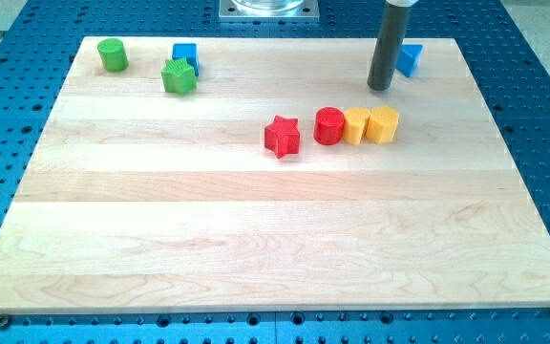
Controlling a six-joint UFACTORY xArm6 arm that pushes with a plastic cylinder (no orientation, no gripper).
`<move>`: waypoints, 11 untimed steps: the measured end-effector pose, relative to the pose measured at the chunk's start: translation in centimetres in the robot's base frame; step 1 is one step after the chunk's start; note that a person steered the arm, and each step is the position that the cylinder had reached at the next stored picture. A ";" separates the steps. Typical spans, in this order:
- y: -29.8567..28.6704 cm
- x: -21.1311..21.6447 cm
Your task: Nudge the triangle
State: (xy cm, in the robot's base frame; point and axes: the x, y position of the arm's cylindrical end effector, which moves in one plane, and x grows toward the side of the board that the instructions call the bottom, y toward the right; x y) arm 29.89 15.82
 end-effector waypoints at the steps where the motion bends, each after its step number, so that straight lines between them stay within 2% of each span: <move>1: 1.5 -3.0; 5: 1.7 -5.6; 11: 4.6 -5.6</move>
